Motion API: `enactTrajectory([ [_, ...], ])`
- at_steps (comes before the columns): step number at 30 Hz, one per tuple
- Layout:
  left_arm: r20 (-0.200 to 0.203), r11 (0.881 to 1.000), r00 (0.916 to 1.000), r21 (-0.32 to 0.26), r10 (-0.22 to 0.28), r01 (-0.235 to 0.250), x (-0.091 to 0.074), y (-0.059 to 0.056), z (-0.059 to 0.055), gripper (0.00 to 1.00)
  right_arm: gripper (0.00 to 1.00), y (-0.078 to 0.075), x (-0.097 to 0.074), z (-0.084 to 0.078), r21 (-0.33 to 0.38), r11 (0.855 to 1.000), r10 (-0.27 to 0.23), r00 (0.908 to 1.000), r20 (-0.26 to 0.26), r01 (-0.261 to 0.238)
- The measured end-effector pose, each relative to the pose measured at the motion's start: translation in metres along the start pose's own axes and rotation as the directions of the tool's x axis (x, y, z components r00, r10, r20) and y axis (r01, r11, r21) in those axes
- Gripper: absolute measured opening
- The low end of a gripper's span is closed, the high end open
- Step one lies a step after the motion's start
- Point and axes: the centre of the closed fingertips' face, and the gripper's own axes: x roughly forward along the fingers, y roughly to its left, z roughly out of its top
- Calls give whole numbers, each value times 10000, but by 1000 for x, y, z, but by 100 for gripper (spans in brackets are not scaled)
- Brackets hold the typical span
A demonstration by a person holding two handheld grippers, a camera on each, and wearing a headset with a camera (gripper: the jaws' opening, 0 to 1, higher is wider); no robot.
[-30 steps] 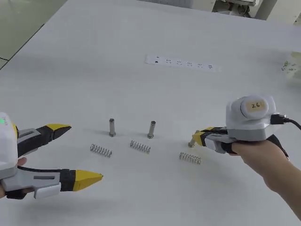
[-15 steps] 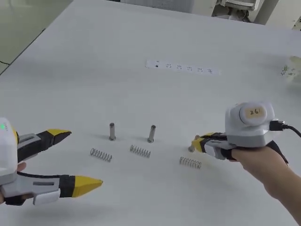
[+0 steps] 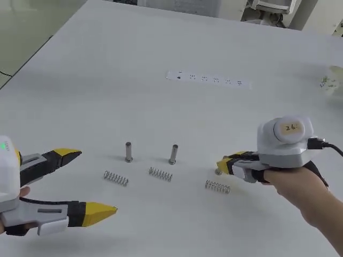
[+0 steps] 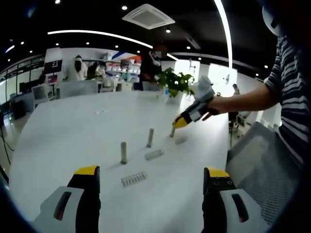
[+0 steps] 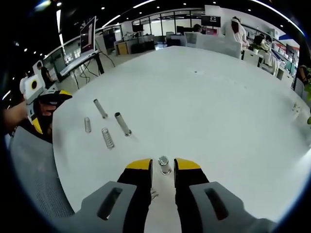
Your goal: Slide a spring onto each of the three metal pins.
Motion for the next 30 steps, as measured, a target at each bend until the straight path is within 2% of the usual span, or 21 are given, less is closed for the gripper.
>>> enactTrajectory([
  [15,-52,10000,10000,-66,-3,3,1,-1,-3,84,20,-1,-4,-2,314,9995,70,9999,95,-72],
  [23,27,10000,10000,-72,34,-33,1,1,0,84,20,-2,-13,1,413,9990,177,9995,247,-187],
  [30,-4,9999,10000,-119,17,-17,2,0,-3,85,21,0,-19,-5,394,9985,362,9992,179,-369],
])
